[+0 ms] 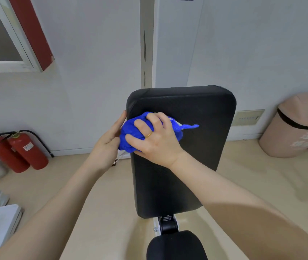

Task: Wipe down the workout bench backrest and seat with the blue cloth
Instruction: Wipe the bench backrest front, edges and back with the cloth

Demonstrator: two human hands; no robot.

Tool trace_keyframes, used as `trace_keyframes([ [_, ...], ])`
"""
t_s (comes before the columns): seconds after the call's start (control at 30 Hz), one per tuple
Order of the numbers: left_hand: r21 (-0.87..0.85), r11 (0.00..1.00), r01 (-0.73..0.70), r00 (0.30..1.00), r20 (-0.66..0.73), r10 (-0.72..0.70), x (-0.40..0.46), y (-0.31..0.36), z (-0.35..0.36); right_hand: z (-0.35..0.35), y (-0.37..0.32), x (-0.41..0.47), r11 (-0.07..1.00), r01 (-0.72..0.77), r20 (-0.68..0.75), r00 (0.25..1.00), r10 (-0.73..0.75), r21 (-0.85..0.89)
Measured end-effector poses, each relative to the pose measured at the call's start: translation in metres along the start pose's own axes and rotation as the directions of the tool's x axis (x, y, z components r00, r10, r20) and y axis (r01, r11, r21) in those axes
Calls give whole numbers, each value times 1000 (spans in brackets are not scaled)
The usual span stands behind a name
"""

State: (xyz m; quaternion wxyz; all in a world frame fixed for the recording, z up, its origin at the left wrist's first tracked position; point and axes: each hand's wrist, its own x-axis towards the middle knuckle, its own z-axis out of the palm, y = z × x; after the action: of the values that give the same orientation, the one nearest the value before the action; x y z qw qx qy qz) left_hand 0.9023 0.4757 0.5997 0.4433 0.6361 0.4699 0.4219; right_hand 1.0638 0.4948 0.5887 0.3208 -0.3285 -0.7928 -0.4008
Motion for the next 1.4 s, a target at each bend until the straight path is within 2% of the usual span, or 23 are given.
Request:
trace_keyframes([
  [0.13, -27, 1000, 10, 999, -48, -11, -4, 8, 7, -9, 20, -2, 985, 168, 10, 986, -168, 24],
  [0.2, 9, 1000, -16, 999, -48, 16, -5, 15, 13, -18, 44, -17, 982, 189, -18, 982, -189, 0],
  [0.33, 177, 984, -8, 999, -45, 16, 3, 20, 15, -32, 91, -71, 992, 60, -25, 998, -63, -110],
  [0.47, 247, 969, -21, 995, -89, 45, 5, 20, 18, -34, 91, -84, 987, -51, -11, 999, 50, -155],
  [0.6, 205, 978, -38, 997, -64, 52, 6, 13, 15, -17, 56, -56, 986, -24, -52, 999, 16, -163],
  [0.7, 56, 998, -21, 999, -37, 23, 8, 11, 9, -2, 27, -25, 995, -7, -58, 998, 1, -96],
  [0.83, 8, 1000, -3, 999, -52, 4, 9, 15, 9, -5, 24, -12, 988, 154, 16, 988, -154, 13],
  [0.9, 5, 1000, 2, 997, -73, -2, 8, 15, 9, -12, 42, -16, 978, 207, 14, 978, -207, 1],
  [1.03, 34, 999, 7, 995, -102, -3, 6, 20, 16, -35, 92, -71, 993, 34, -7, 999, -35, -116],
  [1.2, 55, 998, -7, 991, -135, 14, 8, 18, 22, -59, 127, -127, 955, -137, 105, 980, 169, -265],
  [1.3, 78, 997, -12, 987, -159, 24, 6, 15, 26, -51, 102, -112, 947, -212, 47, 972, 230, -239],
  [1.4, 78, 997, -23, 987, -159, 35, 5, 15, 27, -31, 61, -78, 958, -261, -5, 965, 263, -119],
])
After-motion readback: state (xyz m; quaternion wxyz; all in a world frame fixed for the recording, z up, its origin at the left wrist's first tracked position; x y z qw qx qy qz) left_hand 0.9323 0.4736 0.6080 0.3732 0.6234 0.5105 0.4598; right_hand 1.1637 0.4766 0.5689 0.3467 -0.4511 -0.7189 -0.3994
